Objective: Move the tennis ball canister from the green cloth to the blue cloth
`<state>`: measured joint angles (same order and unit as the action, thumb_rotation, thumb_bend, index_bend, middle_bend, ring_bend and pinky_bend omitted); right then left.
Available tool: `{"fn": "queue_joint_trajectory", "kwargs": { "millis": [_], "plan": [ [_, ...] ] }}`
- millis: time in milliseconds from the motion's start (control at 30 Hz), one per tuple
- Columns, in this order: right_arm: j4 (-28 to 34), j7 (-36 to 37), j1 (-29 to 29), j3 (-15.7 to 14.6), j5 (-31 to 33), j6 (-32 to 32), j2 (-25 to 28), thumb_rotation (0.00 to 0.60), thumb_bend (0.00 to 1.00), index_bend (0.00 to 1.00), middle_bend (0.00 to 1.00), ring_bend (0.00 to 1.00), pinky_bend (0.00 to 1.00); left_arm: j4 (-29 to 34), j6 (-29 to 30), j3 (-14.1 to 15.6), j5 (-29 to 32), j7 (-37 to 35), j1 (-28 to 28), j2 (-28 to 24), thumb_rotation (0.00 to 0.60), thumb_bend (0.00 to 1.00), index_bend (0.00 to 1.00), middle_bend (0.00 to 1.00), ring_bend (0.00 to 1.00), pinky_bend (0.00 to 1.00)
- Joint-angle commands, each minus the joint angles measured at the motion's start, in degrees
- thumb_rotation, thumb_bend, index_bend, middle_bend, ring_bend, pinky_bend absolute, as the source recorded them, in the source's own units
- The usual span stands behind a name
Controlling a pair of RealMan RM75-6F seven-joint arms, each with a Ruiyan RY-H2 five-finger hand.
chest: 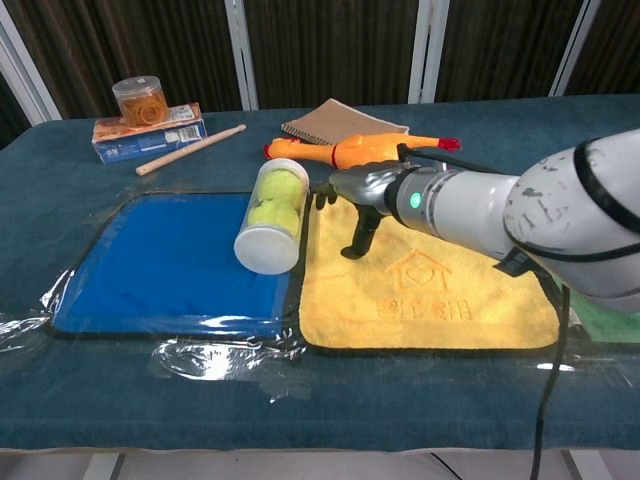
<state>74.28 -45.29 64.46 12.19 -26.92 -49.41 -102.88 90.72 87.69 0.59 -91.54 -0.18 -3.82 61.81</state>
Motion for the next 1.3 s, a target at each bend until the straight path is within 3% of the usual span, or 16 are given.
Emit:
{"fn": "queue_joint_trajectory", "kwargs": {
  "millis": [33,867,1133,1300],
  "plan": [
    [-1.0,0.2,0.9,0.9,0.1,0.1,-1.1,0.600,0.28,0.18,0.13,0.03,0.08,0.0,-0.4,0.0,0.0,0.0,-0.2,-0.1,0.600,0.09,0.00,0.07,0.11,0.18],
    [-6.7,-0.2,5.8,3.3,2.6,1.3,-7.2,0.600,0.28,0.12,0.13,0.03,0.08,-0.5,0.5,0.7,-1.4,-0.2,0.3,0.0,0.600,0.09,0.00,0.07,0.11,0.18],
    [-5.7,-0.3,5.5,3.0,2.6,0.8,-6.5,0.600,0.28,0.11,0.13,0.03,0.08,-0.7,0.8,0.8,-1.6,-0.2,0.4,0.1,0.600,0.09,0.00,0.07,0.11,0.18],
    [0.0,0.2,2.9,1.2,0.7,-1.0,-1.9,0.599,0.28,0.11,0.13,0.03,0.08,-0.7,0.5,0.7,-1.4,0.1,0.3,0.1,0.600,0.09,0.00,0.07,0.11,0.18]
  ]
}}
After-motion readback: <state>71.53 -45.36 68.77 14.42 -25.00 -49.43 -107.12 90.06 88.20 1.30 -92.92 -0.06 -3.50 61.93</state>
